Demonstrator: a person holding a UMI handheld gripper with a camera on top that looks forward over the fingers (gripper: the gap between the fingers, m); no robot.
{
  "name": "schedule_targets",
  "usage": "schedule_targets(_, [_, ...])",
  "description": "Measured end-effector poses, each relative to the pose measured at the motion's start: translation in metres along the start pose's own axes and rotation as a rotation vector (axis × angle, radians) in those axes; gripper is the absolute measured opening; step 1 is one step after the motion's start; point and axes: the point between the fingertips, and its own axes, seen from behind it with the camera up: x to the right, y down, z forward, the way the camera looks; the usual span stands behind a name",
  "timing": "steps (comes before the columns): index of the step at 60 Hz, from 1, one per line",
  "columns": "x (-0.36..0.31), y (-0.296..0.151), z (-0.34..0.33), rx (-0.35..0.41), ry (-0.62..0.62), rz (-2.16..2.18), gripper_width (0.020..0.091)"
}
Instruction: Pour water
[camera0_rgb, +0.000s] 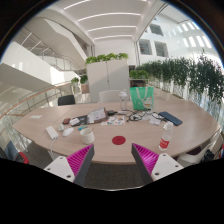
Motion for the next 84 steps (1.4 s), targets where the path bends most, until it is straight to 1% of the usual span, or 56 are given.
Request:
schedule_targets(6, [0.014, 0.005, 0.006, 0.032, 0.03, 0.009, 0.0821])
schedule_targets(9, [0.024, 0.004, 0.01, 0.069, 0.045, -0.003, 0.0818])
schedule_targets(12, [0.043, 0.005, 0.012, 0.102, 0.085, -0.029, 0.0811])
schedule_targets(14, [0.06, 0.013, 0.014, 0.098, 0.117, -0.033, 0.08])
schedule_targets(17, [0.086, 0.023, 0.023, 0.087, 0.145, -0.013, 0.0813])
schedule_targets(23, [0.142, 0.037, 0.048, 0.095, 0.196, 0.033, 0.0812])
schedule_targets(30, [0.203, 0.044, 0.091, 0.127, 0.254, 0.033, 0.0812])
schedule_targets(34, [0.216, 0.054, 0.126, 0.148, 0.262, 0.023, 0.082])
schedule_targets(35, [0.199, 0.057, 0.133, 0.147, 0.27, 0.02, 0.0821])
schedule_targets(38, [0.211, 0.067, 0.159, 0.14, 0.285, 0.016, 0.0821])
schedule_targets(41, [0.22, 0.071, 0.182, 0.154, 0.284, 0.027, 0.082])
schedule_targets(45, [0.241, 0.078, 0.206, 0.153, 0.284, 0.037, 0.0822])
schedule_targets(48, [0.254, 0.077, 0.223, 0.165, 0.277, 0.028, 0.0822])
schedule_targets(54, [0.258, 0.069, 0.245, 0.191, 0.26, 0.018, 0.0806])
schedule_targets(56, [0.257, 0.066, 0.25, 0.202, 0.249, 0.023, 0.0787])
schedule_targets(58, [0.254, 0.068, 0.259, 0.208, 0.228, 0.024, 0.073])
schedule_targets(60, [0.254, 0.069, 0.261, 0.21, 0.219, 0.021, 0.0649])
schedule_targets(61, [0.255, 0.069, 0.262, 0.207, 0.224, 0.018, 0.0587])
schedule_targets(62, [0.256, 0.073, 0.265, 0.196, 0.224, 0.016, 0.0507])
schedule_targets(64, [0.255, 0.07, 0.264, 0.215, 0.226, 0.016, 0.05])
schedule_targets(67, [0.256, 0.071, 0.264, 0.22, 0.245, 0.023, 0.0477])
schedule_targets(70, [0.256, 0.073, 0.262, 0.225, 0.269, 0.029, 0.0432])
schedule_targets(71, [0.257, 0.074, 0.261, 0.222, 0.276, 0.036, 0.0429])
schedule_targets(72, [0.257, 0.075, 0.261, 0.219, 0.28, 0.045, 0.04])
schedule_targets(73, [0.257, 0.077, 0.261, 0.207, 0.284, 0.048, 0.0393])
schedule_targets(75, [0.257, 0.079, 0.26, 0.183, 0.292, 0.054, 0.0353])
schedule_targets(76, [0.258, 0.079, 0.261, 0.173, 0.298, 0.059, 0.0349])
schedule_targets(77, [0.26, 0.08, 0.257, 0.168, 0.296, 0.071, 0.0319])
schedule_targets(80, [0.256, 0.079, 0.258, 0.148, 0.3, 0.094, 0.0315])
schedule_targets(84, [0.245, 0.079, 0.257, 0.097, 0.288, 0.142, 0.0315])
